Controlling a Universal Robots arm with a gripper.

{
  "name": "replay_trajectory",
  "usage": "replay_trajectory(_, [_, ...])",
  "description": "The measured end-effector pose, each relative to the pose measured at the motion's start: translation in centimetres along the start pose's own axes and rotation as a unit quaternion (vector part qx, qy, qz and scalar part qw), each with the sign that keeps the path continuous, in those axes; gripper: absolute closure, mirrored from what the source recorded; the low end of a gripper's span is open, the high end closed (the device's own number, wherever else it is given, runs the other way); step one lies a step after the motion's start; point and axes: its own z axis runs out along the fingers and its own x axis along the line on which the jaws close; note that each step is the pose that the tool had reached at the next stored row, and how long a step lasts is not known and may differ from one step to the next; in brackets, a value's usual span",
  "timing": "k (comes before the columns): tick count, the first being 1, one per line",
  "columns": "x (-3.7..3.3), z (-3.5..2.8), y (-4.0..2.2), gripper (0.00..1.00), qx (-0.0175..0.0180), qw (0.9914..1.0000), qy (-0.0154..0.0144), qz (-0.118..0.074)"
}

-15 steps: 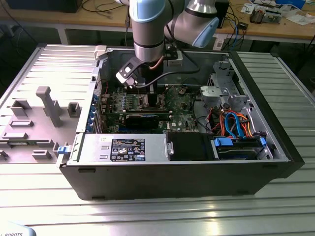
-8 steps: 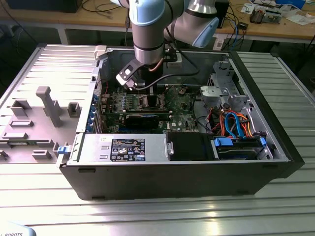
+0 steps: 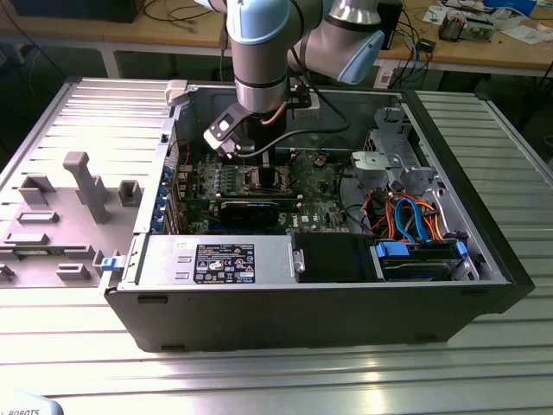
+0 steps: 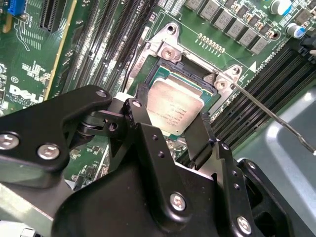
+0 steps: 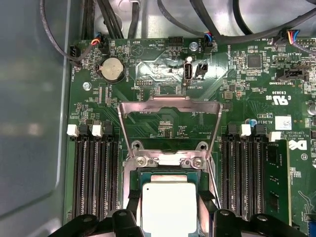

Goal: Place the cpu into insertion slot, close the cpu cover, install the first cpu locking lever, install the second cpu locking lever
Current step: 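Place the cpu into insertion slot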

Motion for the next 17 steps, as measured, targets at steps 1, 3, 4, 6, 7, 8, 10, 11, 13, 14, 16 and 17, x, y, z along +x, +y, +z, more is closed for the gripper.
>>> replay_trajectory(1, [0.00,-0.01,0.00,0.46,0.0000,1.00000,-0.0002,0.001])
replay_trajectory(3, [-0.01,0.04,-0.01,0.46,-0.0001,0.99999,-0.0004,0.003])
replay_trajectory(4, [-0.01,0.09,-0.01,0.46,-0.0003,0.99998,-0.0007,0.006])
replay_trajectory(6, [-0.01,0.20,-0.02,0.46,-0.0004,0.99997,-0.0008,0.008])
replay_trajectory(7, [-0.02,0.27,-0.03,0.46,-0.0002,0.99997,-0.0009,0.008])
replay_trajectory(8, [-0.04,0.44,-0.06,0.46,-0.0001,0.99997,-0.0009,0.008])
replay_trajectory(10, [-0.07,0.59,-0.08,0.46,-0.0001,0.99997,-0.0004,0.008])
replay_trajectory(11, [-0.07,0.61,-0.08,0.46,-0.0001,0.99997,-0.0002,0.008])
replay_trajectory(13, [-0.07,0.61,-0.08,0.46,-0.0001,0.99997,-0.0002,0.008])
replay_trajectory(14, [-0.07,0.61,-0.08,0.46,-0.0001,0.99997,-0.0002,0.008])
replay_trajectory(16, [-0.07,0.61,-0.08,0.46,-0.0001,0.99997,-0.0002,0.008])
replay_trajectory(17, [-0.07,0.61,-0.08,0.46,-0.0001,0.99997,-0.0002,0.008])
